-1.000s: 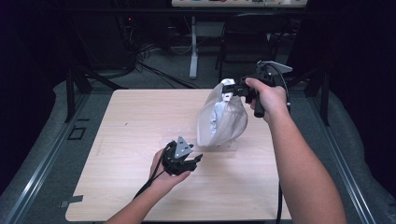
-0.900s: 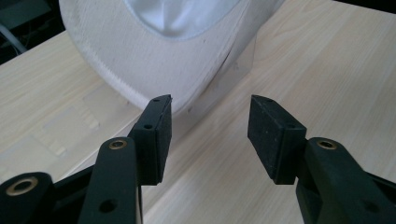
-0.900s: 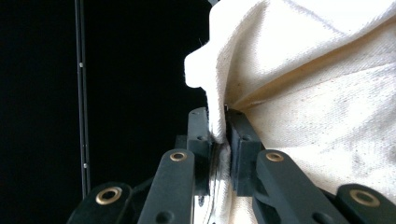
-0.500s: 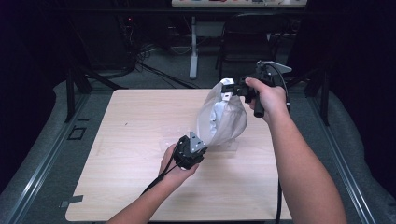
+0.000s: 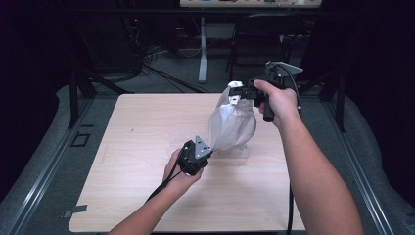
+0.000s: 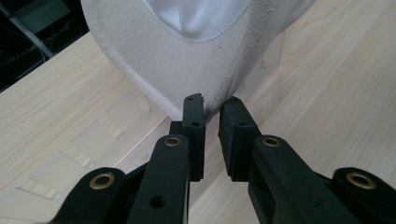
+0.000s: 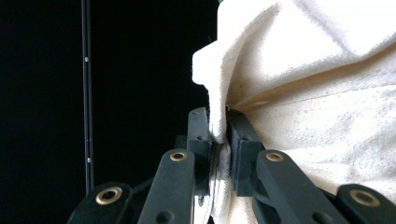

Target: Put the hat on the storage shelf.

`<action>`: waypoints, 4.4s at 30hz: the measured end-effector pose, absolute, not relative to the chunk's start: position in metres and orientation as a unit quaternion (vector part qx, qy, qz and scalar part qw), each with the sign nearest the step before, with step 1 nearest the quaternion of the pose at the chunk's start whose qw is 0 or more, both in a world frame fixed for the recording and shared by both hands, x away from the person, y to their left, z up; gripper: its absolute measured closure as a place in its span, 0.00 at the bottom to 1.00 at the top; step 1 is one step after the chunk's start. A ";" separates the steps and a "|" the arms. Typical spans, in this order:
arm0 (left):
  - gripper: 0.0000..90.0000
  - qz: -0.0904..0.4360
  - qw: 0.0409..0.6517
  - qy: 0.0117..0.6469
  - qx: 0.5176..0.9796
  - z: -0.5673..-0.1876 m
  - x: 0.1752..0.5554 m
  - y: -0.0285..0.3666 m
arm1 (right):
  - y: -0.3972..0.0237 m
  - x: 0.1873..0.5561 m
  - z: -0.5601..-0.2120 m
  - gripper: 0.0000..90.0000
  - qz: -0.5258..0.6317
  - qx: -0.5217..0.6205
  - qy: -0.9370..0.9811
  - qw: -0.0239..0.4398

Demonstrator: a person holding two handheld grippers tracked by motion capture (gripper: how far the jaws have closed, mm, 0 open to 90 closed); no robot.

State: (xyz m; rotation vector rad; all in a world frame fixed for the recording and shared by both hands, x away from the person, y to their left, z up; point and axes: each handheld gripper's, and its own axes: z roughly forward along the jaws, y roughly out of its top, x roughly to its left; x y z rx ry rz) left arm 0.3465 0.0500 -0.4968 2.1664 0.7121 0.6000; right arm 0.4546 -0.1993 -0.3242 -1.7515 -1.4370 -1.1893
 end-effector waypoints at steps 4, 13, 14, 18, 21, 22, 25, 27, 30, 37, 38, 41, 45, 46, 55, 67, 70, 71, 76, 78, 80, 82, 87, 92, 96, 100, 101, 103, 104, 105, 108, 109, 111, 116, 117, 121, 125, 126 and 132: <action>0.91 0.221 0.395 0.284 0.845 -0.497 0.349 0.055 | -0.193 0.455 -0.320 0.91 -0.443 -0.654 -0.544 0.283; 0.92 0.187 0.420 0.302 0.835 -0.504 0.353 0.066 | -0.182 0.458 -0.326 0.91 -0.436 -0.649 -0.554 0.284; 0.92 0.187 0.421 0.303 0.834 -0.504 0.353 0.067 | -0.181 0.458 -0.327 0.91 -0.437 -0.650 -0.553 0.286; 0.93 0.189 0.419 0.310 0.832 -0.505 0.353 0.070 | -0.178 0.459 -0.330 0.91 -0.435 -0.648 -0.555 0.287; 0.93 0.194 0.414 0.311 0.833 -0.505 0.351 0.071 | -0.176 0.459 -0.332 0.91 -0.430 -0.648 -0.557 0.290; 0.94 0.196 0.413 0.311 0.833 -0.504 0.350 0.071 | -0.175 0.459 -0.333 0.91 -0.430 -0.648 -0.557 0.292; 0.94 0.196 0.412 0.314 0.833 -0.505 0.348 0.071 | -0.173 0.460 -0.334 0.91 -0.427 -0.644 -0.561 0.295; 0.94 0.188 0.410 0.321 0.833 -0.508 0.349 0.071 | -0.171 0.460 -0.335 0.91 -0.423 -0.646 -0.566 0.290; 0.93 0.180 0.414 0.328 0.830 -0.510 0.350 0.072 | -0.171 0.460 -0.340 0.91 -0.423 -0.646 -0.564 0.291; 0.88 0.172 0.426 0.320 0.828 -0.510 0.350 0.073 | -0.174 0.460 -0.347 0.90 -0.419 -0.650 -0.563 0.291; 0.84 0.174 0.436 0.315 0.825 -0.510 0.349 0.073 | -0.175 0.460 -0.347 0.90 -0.419 -0.652 -0.563 0.288; 0.74 0.182 0.455 0.303 0.818 -0.504 0.346 0.070 | -0.176 0.460 -0.348 0.90 -0.417 -0.653 -0.565 0.285; 0.71 0.195 0.447 0.294 0.822 -0.498 0.346 0.060 | -0.176 0.461 -0.348 0.90 -0.418 -0.654 -0.562 0.283; 0.72 0.198 0.440 0.294 0.825 -0.496 0.346 0.057 | -0.176 0.461 -0.349 0.90 -0.420 -0.653 -0.564 0.283; 0.92 0.225 0.420 0.302 0.826 -0.494 0.348 0.057 | -0.175 0.459 -0.352 0.89 -0.420 -0.650 -0.566 0.285; 0.94 0.221 0.424 0.314 0.820 -0.501 0.349 0.063 | -0.174 0.457 -0.355 0.88 -0.408 -0.649 -0.578 0.280; 0.94 0.214 0.429 0.322 0.816 -0.504 0.350 0.068 | -0.170 0.457 -0.358 0.87 -0.403 -0.648 -0.584 0.277; 0.95 0.208 0.431 0.325 0.816 -0.505 0.350 0.070 | -0.169 0.457 -0.358 0.87 -0.400 -0.648 -0.585 0.279; 0.95 0.200 0.433 0.333 0.814 -0.510 0.351 0.074 | -0.164 0.458 -0.362 0.87 -0.389 -0.649 -0.595 0.273; 0.95 0.193 0.432 0.338 0.813 -0.513 0.351 0.076 | -0.163 0.458 -0.365 0.88 -0.385 -0.649 -0.597 0.273; 0.95 0.181 0.430 0.348 0.813 -0.518 0.353 0.080 | -0.160 0.458 -0.368 0.88 -0.376 -0.651 -0.604 0.266; 0.95 0.170 0.432 0.355 0.811 -0.525 0.354 0.083 | -0.157 0.458 -0.371 0.88 -0.374 -0.651 -0.603 0.269; 0.95 0.172 0.434 0.355 0.810 -0.527 0.353 0.083 | -0.155 0.458 -0.378 0.87 -0.373 -0.652 -0.601 0.275; 0.94 0.171 0.435 0.356 0.809 -0.527 0.353 0.083 | -0.159 0.458 -0.380 0.86 -0.375 -0.652 -0.598 0.278; 0.93 0.169 0.437 0.356 0.808 -0.527 0.353 0.083 | -0.162 0.458 -0.379 0.85 -0.379 -0.651 -0.596 0.278; 0.89 0.162 0.441 0.359 0.807 -0.526 0.352 0.083 | -0.163 0.457 -0.378 0.83 -0.379 -0.648 -0.598 0.279; 0.86 0.160 0.443 0.358 0.806 -0.526 0.352 0.083 | -0.164 0.457 -0.378 0.83 -0.380 -0.648 -0.599 0.278; 0.80 0.155 0.446 0.358 0.806 -0.525 0.351 0.083 | -0.164 0.456 -0.377 0.81 -0.382 -0.647 -0.599 0.278; 0.78 0.153 0.444 0.357 0.807 -0.524 0.350 0.083 | -0.164 0.455 -0.376 0.80 -0.382 -0.647 -0.600 0.276; 0.75 0.153 0.444 0.357 0.808 -0.524 0.350 0.084 | -0.165 0.455 -0.376 0.78 -0.381 -0.647 -0.601 0.274; 0.69 0.150 0.443 0.357 0.809 -0.522 0.348 0.086 | -0.166 0.453 -0.374 0.73 -0.381 -0.647 -0.604 0.266; 0.66 0.153 0.446 0.357 0.807 -0.522 0.348 0.087 | -0.166 0.452 -0.374 0.72 -0.383 -0.647 -0.604 0.263; 0.63 0.151 0.448 0.359 0.805 -0.521 0.347 0.091 | -0.169 0.450 -0.372 0.70 -0.385 -0.646 -0.607 0.258; 0.56 0.147 0.454 0.362 0.801 -0.516 0.343 0.102 | -0.177 0.442 -0.365 0.67 -0.391 -0.638 -0.619 0.239; 0.55 0.146 0.454 0.360 0.802 -0.515 0.343 0.104 | -0.178 0.440 -0.364 0.66 -0.391 -0.637 -0.621 0.236; 0.54 0.143 0.452 0.365 0.802 -0.513 0.339 0.114 | -0.187 0.432 -0.359 0.62 -0.396 -0.633 -0.630 0.215; 0.53 0.140 0.455 0.374 0.796 -0.511 0.335 0.130 | -0.197 0.420 -0.357 0.61 -0.395 -0.628 -0.641 0.200; 0.53 0.142 0.455 0.378 0.794 -0.511 0.334 0.134 | -0.199 0.416 -0.357 0.61 -0.396 -0.628 -0.640 0.197; 0.53 0.153 0.447 0.406 0.782 -0.514 0.329 0.166 | -0.214 0.397 -0.364 0.58 -0.403 -0.623 -0.646 0.179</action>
